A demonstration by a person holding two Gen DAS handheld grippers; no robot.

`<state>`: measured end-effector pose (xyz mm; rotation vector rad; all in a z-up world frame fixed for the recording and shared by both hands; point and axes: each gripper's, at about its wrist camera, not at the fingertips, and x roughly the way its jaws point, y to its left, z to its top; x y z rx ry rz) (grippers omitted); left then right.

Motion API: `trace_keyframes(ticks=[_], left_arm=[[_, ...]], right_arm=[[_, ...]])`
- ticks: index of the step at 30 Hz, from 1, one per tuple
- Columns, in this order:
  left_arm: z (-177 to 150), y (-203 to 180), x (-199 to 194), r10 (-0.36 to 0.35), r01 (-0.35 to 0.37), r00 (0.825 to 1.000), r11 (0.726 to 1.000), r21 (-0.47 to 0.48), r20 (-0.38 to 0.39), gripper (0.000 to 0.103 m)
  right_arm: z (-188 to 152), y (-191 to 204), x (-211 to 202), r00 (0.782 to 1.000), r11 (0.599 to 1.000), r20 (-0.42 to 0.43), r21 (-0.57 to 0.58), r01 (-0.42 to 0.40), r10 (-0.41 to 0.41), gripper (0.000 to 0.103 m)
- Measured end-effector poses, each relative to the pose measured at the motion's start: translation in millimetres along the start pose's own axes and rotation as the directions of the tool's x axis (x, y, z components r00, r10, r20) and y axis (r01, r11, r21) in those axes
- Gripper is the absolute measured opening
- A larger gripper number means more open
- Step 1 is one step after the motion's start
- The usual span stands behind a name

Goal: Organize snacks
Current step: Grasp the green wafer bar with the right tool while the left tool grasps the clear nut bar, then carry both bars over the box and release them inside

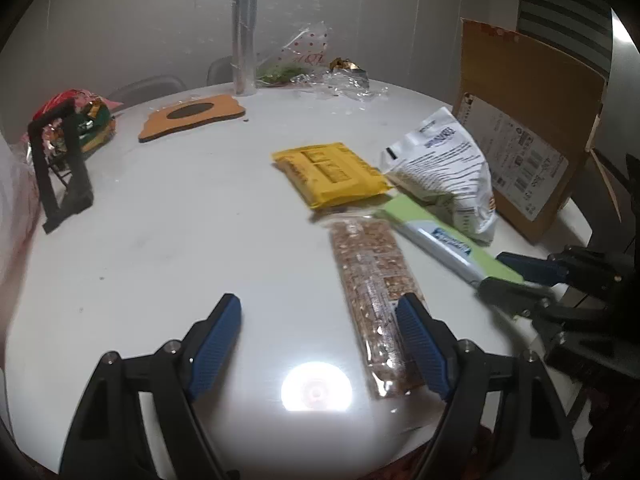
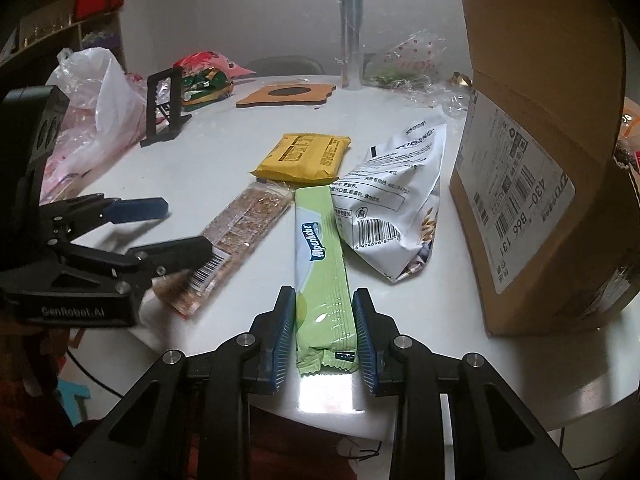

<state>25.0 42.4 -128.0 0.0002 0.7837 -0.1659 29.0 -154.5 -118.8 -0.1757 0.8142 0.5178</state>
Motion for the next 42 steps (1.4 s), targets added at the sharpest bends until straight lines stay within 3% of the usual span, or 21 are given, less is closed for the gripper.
trace_keyframes(ticks=[4,7,10,12,14,18,20,22,30,39,42], left_arm=[[0,13,-5,0.060,-0.060,0.998,0.998,-0.016,-0.002,0.079],[1,17,-4,-0.085,0.084,0.996,0.994,-0.074,-0.018,0.078],[1,2,2,-0.082,0.081,0.996,0.996,-0.023,-0.029,0.078],[3,-6,5,-0.058,0.058,0.998,0.998,0.006,-0.022,0.072],[5,-10,7,-0.045,0.045,0.999,0.999,0.009,-0.016,0.056],[6,-16,10,-0.037,0.037,0.999,0.999,0.037,-0.007,0.051],[6,-18,10,-0.047,0.047,0.999,0.997,0.056,-0.003,0.039],[6,-17,10,-0.050,0.050,0.999,0.997,0.057,-0.001,0.039],[5,-4,4,-0.075,0.074,0.997,0.997,0.014,0.011,0.039],[17,23,-25,-0.069,0.072,0.993,0.997,-0.033,0.096,0.039],[28,29,-40,-0.023,0.029,0.989,0.999,-0.043,0.148,0.039]], right_arm=[[-1,0,0,1.000,1.000,0.002,0.000,-0.006,0.006,0.026],[0,-2,0,1.000,0.999,0.003,0.015,-0.031,0.031,0.026],[3,-5,2,0.998,0.998,0.009,0.030,-0.056,0.056,0.027],[4,-4,5,0.998,0.998,0.016,0.022,-0.055,0.055,0.027],[6,-1,8,0.999,0.999,0.026,0.000,-0.043,0.042,0.027],[9,1,14,0.998,0.999,0.052,-0.014,-0.039,0.040,0.027],[11,2,17,0.998,0.999,0.057,-0.017,-0.032,0.033,0.027],[13,4,19,0.998,0.999,0.057,-0.027,-0.023,0.024,0.023],[13,8,18,0.998,0.999,0.055,-0.035,-0.026,0.027,0.022],[25,22,-4,0.992,0.996,0.091,-0.050,-0.080,0.084,0.022],[36,28,-19,0.985,0.992,0.134,-0.074,-0.099,0.108,0.022]])
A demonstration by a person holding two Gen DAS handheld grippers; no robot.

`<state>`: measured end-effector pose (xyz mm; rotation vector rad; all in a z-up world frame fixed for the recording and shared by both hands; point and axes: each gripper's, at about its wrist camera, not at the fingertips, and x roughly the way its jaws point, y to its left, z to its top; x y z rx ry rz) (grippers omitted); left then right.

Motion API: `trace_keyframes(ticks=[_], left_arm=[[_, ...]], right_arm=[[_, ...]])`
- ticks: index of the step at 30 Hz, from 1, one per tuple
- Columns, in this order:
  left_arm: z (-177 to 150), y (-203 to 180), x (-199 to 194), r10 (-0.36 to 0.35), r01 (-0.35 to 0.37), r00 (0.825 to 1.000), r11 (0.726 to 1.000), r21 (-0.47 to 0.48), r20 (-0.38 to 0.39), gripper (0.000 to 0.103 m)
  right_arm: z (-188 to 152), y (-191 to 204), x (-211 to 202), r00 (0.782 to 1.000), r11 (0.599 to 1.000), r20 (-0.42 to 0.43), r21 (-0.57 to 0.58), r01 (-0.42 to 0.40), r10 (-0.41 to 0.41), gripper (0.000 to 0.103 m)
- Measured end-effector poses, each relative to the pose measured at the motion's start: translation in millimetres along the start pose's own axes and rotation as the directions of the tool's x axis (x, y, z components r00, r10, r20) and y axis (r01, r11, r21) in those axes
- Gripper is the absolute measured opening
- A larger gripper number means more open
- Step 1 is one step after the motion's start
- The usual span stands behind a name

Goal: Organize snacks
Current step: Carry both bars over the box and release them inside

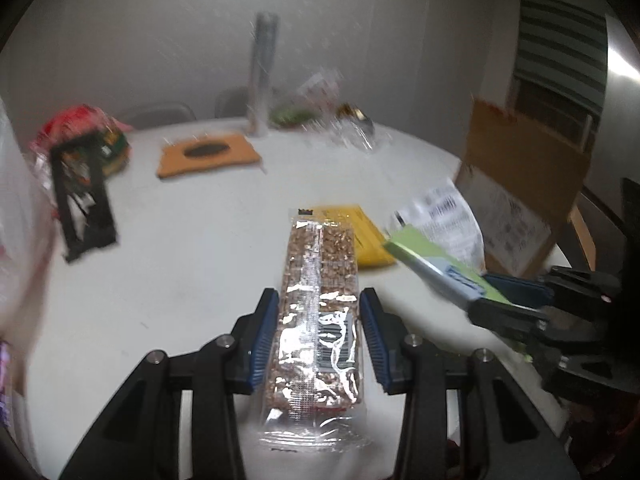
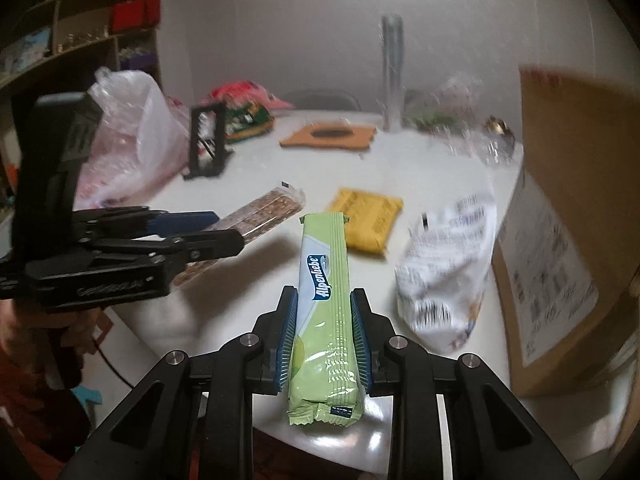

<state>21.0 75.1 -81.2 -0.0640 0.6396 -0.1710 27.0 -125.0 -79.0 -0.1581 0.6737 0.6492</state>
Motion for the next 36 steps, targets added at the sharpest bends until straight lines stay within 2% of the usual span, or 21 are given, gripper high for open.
trace_keyframes(ticks=[3,6,8,12,18,23,28,30,36], left_arm=[[17,0,-10,-0.031,0.031,0.999,1.000,-0.005,0.032,0.039],[42,-12,-23,-0.030,0.028,0.996,0.999,0.033,0.086,0.039],[58,-23,-29,-0.071,0.065,0.991,0.997,0.049,0.115,0.039],[91,-55,-40,-0.147,0.132,0.974,0.987,0.095,0.173,0.039],[140,-124,-46,-0.256,0.212,0.944,0.954,0.209,0.209,0.039],[166,-180,-28,-0.337,0.289,0.930,0.918,0.273,0.149,0.039],[174,-232,11,-0.370,0.348,0.929,0.882,0.318,0.008,0.039],[174,-247,28,-0.352,0.347,0.935,0.879,0.328,-0.047,0.039],[176,-270,58,-0.301,0.324,0.946,0.882,0.343,-0.120,0.039]], right_arm=[[16,4,-18,0.998,1.000,0.060,-0.024,0.001,0.000,0.022],[32,-1,-37,0.993,1.000,0.114,-0.025,-0.006,0.009,0.022],[44,-9,-53,0.988,1.000,0.152,-0.026,0.002,0.002,0.022],[62,-36,-92,0.971,0.998,0.233,-0.008,0.059,-0.055,0.022],[69,-98,-143,0.925,0.974,0.307,0.090,0.207,-0.225,0.022],[61,-143,-153,0.900,0.939,0.275,0.160,0.304,-0.338,0.022],[46,-178,-132,0.932,0.942,0.184,0.187,0.280,-0.314,0.022],[41,-189,-120,0.941,0.941,0.135,0.187,0.283,-0.310,0.022],[34,-207,-98,0.959,0.949,0.055,0.174,0.263,-0.276,0.022]])
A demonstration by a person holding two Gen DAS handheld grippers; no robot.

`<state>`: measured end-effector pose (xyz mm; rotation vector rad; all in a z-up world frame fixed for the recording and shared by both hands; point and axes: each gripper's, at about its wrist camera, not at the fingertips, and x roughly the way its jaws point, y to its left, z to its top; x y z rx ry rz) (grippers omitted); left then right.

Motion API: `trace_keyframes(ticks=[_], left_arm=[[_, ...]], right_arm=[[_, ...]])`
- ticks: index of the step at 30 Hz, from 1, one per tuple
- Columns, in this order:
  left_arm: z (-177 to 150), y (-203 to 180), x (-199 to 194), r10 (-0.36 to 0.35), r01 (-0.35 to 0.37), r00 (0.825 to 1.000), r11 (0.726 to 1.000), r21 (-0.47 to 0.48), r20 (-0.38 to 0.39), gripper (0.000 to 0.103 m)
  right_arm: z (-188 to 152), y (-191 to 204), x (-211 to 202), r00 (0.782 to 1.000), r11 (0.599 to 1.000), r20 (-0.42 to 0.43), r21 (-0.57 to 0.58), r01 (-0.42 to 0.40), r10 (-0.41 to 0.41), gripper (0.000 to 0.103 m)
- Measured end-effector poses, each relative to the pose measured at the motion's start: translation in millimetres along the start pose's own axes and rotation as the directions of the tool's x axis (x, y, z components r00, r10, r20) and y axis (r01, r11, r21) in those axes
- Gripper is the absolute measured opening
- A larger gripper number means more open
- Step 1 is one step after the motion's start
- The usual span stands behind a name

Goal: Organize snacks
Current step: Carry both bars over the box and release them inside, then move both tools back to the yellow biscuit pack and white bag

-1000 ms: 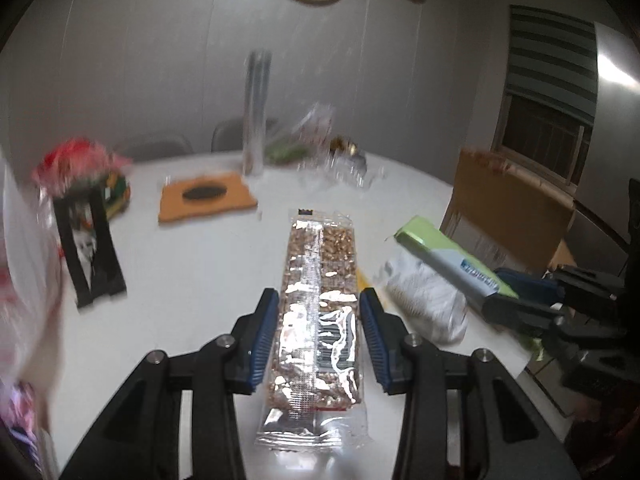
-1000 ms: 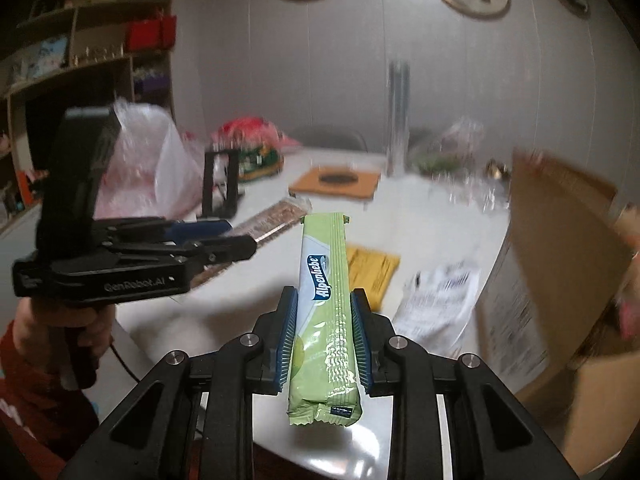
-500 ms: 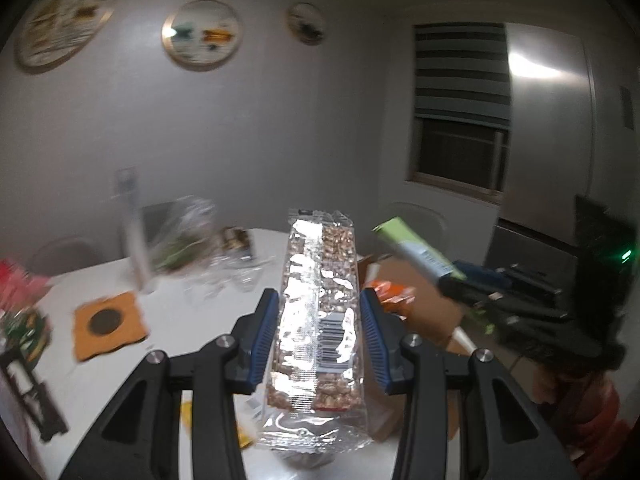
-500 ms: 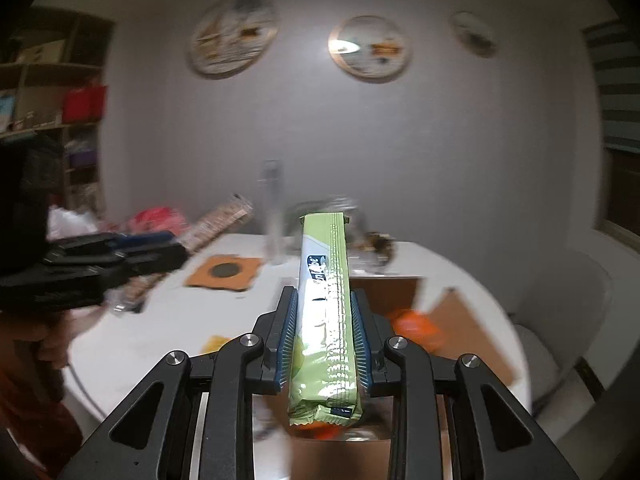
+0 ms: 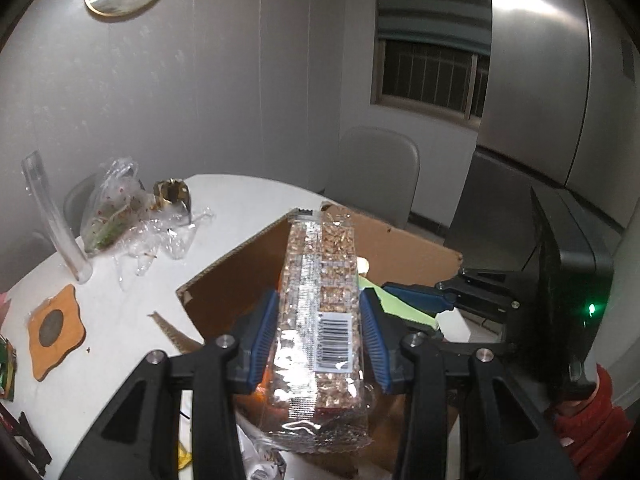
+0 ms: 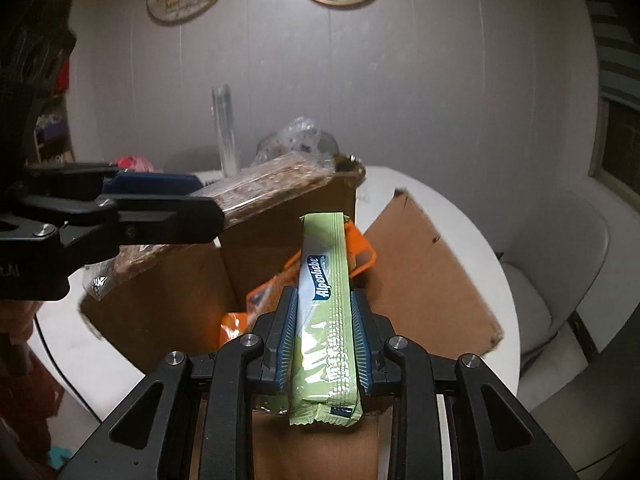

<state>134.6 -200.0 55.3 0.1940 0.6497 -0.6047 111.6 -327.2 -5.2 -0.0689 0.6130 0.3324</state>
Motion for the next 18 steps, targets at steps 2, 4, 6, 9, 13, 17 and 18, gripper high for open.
trace_keyframes(ticks=[2,4,6,9,13,17,18], left_arm=[[3,-3,10,0.019,-0.018,1.000,1.000,0.016,-0.024,0.039],[4,-5,19,0.041,-0.040,0.998,0.999,0.028,-0.048,0.039],[3,-4,24,0.053,-0.051,0.996,0.998,0.030,-0.066,0.039],[0,-1,29,0.043,-0.042,0.995,0.999,0.023,-0.087,0.039],[-3,4,29,0.044,-0.043,0.995,0.999,0.015,-0.085,0.051],[-4,8,23,0.034,-0.033,0.997,0.999,0.008,-0.067,0.061],[-4,9,20,0.031,-0.031,0.998,1.000,0.005,-0.061,0.062]], right_arm=[[5,3,8,1.000,1.000,-0.010,-0.013,0.000,0.000,0.022],[9,3,13,1.000,1.000,-0.019,-0.029,0.003,-0.004,0.022],[12,4,17,1.000,0.999,-0.028,-0.044,0.007,-0.008,0.022],[16,7,22,0.999,0.998,-0.042,-0.059,0.014,-0.016,0.023],[18,11,21,0.998,0.998,-0.054,-0.062,0.019,-0.023,0.029],[22,12,22,0.997,0.996,-0.052,-0.072,0.045,-0.049,0.033],[22,11,20,0.997,0.997,-0.051,-0.069,0.046,-0.049,0.034]])
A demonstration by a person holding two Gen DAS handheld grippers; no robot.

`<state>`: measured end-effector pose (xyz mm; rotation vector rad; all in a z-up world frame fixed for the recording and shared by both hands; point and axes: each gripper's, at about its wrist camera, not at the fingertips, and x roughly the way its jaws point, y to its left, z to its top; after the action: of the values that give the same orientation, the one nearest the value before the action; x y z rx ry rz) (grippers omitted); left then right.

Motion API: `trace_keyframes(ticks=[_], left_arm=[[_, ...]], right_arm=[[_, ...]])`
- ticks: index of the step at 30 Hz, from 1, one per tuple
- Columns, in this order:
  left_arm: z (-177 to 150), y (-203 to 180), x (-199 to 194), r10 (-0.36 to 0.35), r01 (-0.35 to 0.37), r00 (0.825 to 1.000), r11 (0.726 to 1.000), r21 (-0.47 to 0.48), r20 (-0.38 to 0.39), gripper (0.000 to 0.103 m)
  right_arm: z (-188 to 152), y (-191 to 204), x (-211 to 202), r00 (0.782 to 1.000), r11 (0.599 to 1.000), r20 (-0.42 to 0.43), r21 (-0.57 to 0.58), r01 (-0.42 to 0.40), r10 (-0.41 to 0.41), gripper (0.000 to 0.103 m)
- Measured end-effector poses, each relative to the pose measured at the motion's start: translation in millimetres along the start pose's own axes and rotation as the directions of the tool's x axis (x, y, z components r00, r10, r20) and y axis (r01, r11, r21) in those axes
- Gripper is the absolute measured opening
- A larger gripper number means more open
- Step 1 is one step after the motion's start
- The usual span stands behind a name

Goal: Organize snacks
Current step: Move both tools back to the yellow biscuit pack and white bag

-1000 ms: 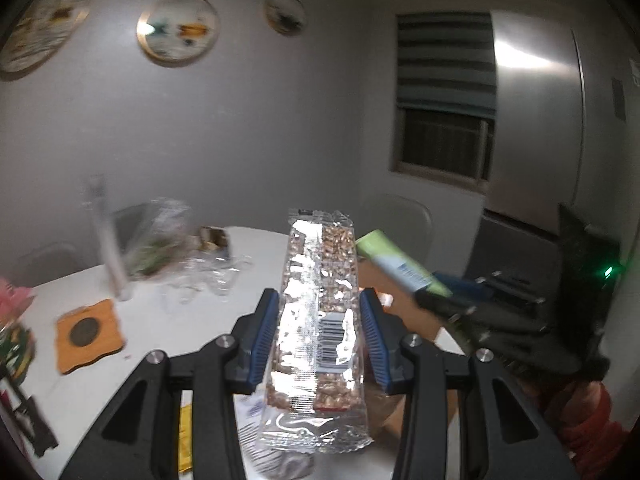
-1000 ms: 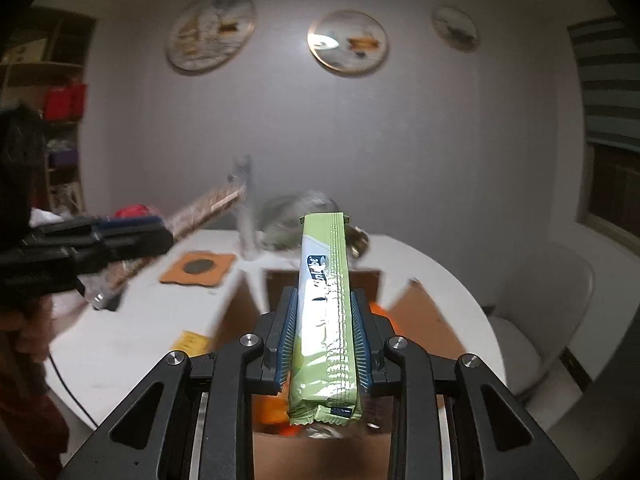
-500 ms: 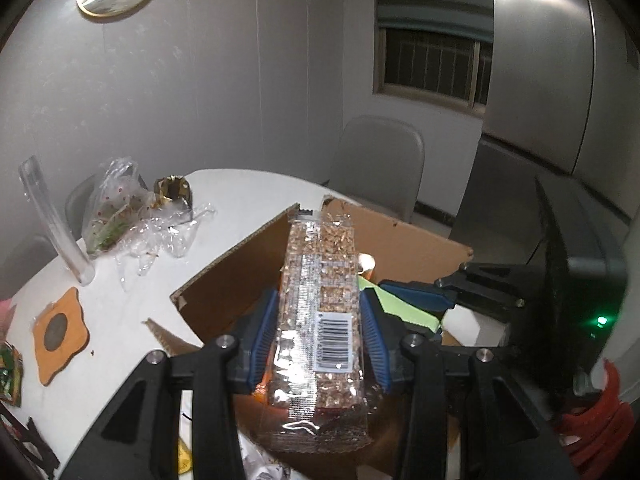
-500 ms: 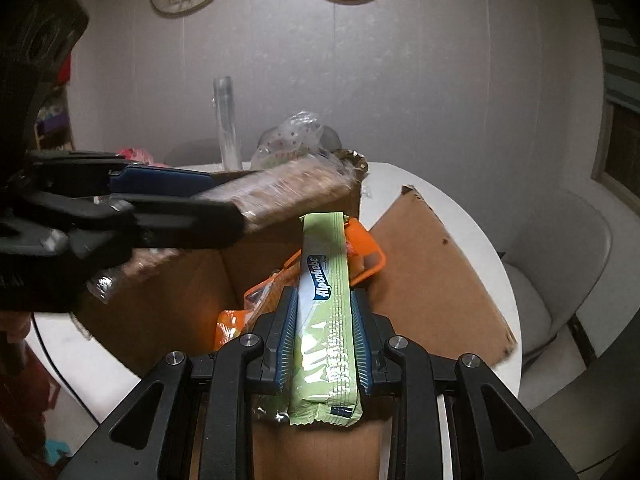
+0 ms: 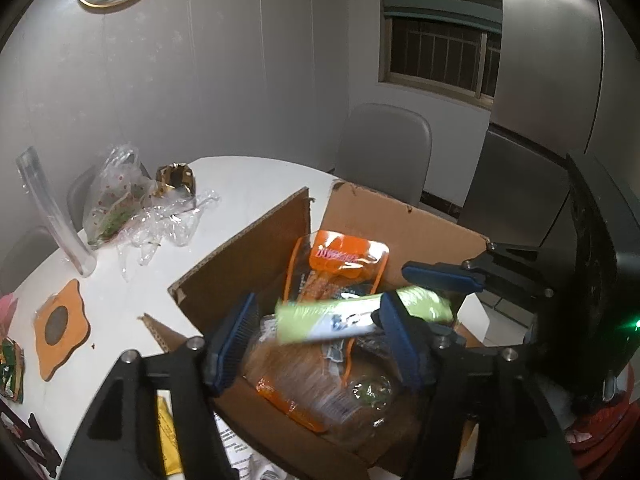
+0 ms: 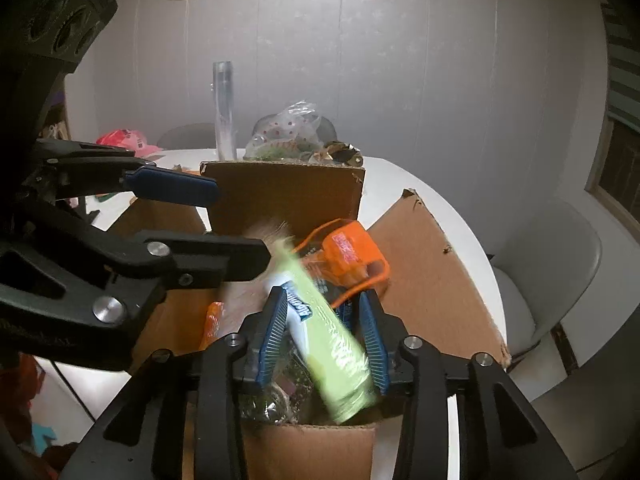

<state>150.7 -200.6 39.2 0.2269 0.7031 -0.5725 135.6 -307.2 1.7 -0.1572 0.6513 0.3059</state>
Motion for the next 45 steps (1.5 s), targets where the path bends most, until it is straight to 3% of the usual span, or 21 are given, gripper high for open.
trace_keyframes(ticks=[2,12,18,24,30,33,37,45], left_arm=[[-1,1,-6,-0.001,0.001,1.000,1.000,-0.006,0.013,0.069],[-17,34,-75,0.020,-0.012,0.992,0.998,-0.064,0.127,0.076],[-56,86,-118,0.151,-0.127,0.975,0.981,-0.147,0.166,0.079],[-111,133,-124,0.235,-0.206,0.965,0.952,-0.228,0.112,0.081],[-165,165,-101,0.229,-0.211,0.973,0.928,-0.307,0.023,0.085],[-184,169,-84,0.205,-0.197,0.979,0.924,-0.328,-0.009,0.085],[-205,170,-62,0.198,-0.203,0.979,0.913,-0.355,-0.051,0.085],[-211,179,-26,0.159,-0.195,0.980,0.889,-0.414,-0.122,0.085]], right_arm=[[0,-1,-3,1.000,1.000,0.004,0.003,-0.001,0.001,0.034],[3,13,-46,0.997,0.999,0.072,-0.023,0.032,-0.030,0.035],[12,58,-89,0.979,0.998,0.199,-0.062,-0.032,0.044,0.035],[10,119,-100,0.967,0.986,0.219,-0.132,-0.104,0.131,0.035],[-11,177,-75,0.965,0.969,0.139,-0.139,-0.205,0.224,0.042],[-28,192,-52,0.973,0.972,0.079,-0.106,-0.209,0.218,0.043],[-48,198,-17,0.991,0.992,0.048,-0.044,-0.121,0.123,0.054],[-73,190,39,0.999,1.000,-0.036,0.007,0.006,-0.005,0.067]])
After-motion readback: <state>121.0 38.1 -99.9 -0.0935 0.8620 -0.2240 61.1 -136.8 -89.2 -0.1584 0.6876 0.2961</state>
